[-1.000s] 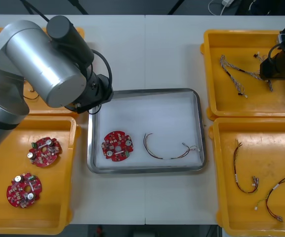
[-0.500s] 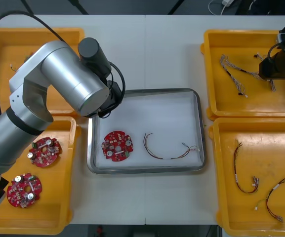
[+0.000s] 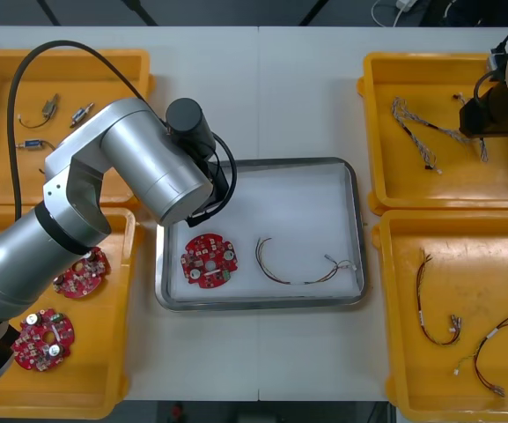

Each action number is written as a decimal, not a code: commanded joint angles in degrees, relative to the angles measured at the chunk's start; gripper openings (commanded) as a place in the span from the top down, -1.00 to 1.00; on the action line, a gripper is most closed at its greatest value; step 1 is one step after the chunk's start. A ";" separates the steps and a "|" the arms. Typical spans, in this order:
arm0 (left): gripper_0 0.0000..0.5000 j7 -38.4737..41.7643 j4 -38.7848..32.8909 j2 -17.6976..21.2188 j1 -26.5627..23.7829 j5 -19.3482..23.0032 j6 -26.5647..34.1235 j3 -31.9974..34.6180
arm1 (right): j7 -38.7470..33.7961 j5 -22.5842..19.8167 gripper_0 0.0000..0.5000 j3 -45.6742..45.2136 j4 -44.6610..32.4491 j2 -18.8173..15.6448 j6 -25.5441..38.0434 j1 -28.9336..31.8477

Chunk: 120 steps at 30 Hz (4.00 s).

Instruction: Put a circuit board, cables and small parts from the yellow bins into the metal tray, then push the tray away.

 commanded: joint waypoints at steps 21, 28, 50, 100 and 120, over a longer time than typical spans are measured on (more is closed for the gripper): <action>-0.16 3.43 0.12 -0.55 -0.03 1.99 -0.85 -1.28 | 2.68 -2.44 1.00 -10.19 -21.89 -6.33 32.82 0.43; -0.70 3.26 -0.59 0.07 -0.12 1.64 -1.02 -1.28 | 2.24 -3.06 1.00 -11.86 -23.04 -6.41 34.67 0.43; -1.00 0.18 -9.73 10.53 -8.47 22.39 12.25 14.19 | 2.94 -3.32 1.00 -13.44 -22.95 -6.68 27.20 5.88; -1.00 -18.01 35.62 27.05 -14.36 13.33 -11.30 22.89 | 6.72 -4.11 -1.00 -10.89 -22.95 -6.06 6.89 14.93; -1.00 2.82 40.02 25.29 -14.36 14.74 -18.77 19.90 | 7.43 -3.32 -1.00 -7.29 -16.62 -4.30 -0.05 13.43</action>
